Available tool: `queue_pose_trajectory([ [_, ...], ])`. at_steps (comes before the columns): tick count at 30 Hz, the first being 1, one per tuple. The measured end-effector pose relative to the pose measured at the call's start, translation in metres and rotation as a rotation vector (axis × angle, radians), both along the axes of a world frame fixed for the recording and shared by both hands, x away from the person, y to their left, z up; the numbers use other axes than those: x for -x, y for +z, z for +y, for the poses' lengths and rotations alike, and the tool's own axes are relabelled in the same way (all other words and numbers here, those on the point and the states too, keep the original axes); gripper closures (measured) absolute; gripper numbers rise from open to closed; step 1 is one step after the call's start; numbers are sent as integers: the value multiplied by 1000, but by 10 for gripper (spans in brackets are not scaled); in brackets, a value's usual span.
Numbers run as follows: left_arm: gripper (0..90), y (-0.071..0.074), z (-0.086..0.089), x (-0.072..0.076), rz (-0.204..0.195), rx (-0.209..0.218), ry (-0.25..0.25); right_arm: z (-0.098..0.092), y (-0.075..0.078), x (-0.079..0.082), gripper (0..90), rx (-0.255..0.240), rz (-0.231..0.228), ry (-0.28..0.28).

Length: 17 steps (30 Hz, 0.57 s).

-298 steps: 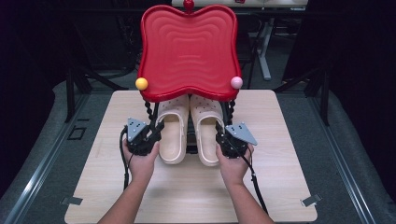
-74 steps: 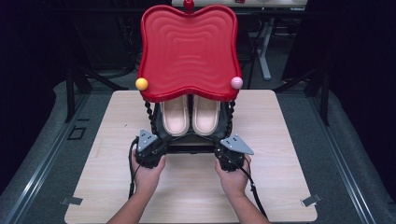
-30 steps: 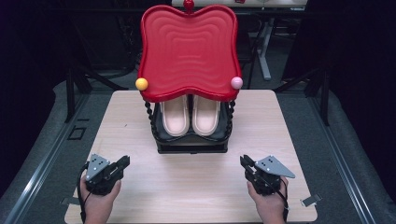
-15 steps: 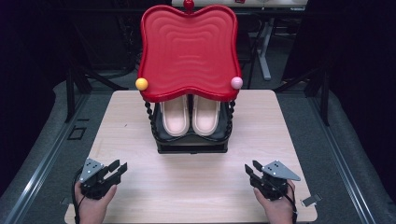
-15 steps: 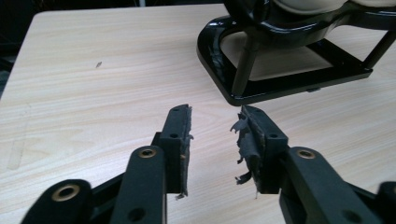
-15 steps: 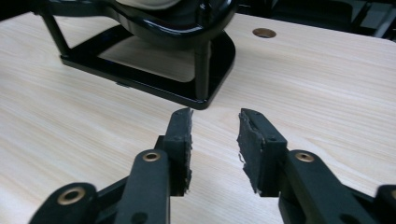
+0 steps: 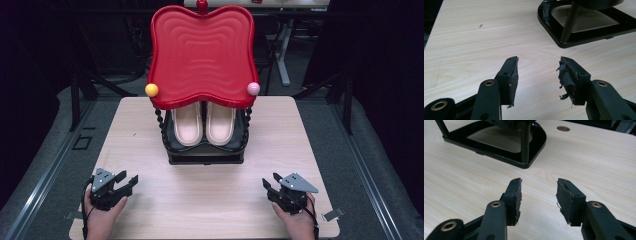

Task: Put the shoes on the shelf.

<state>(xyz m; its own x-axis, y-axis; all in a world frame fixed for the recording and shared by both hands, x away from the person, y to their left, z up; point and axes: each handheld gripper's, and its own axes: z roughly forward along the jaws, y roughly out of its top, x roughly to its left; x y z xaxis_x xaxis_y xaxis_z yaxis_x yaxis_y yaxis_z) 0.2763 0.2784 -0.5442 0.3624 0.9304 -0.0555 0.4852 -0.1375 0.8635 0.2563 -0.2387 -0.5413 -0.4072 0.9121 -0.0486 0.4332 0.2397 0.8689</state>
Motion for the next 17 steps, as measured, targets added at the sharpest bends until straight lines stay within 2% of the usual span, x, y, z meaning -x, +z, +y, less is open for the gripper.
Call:
queue_pose_trajectory([
  [2,479,-1,1,-1,4,9,2,0,-2,0,532,24,5,7],
  [5,471,-2,0,-2,15,12,-6,1,-5,-1,523,19,16,13],
  [17,428,-1,-1,-1,-8,29,-13,3,-7,-1,514,25,23,21],
])
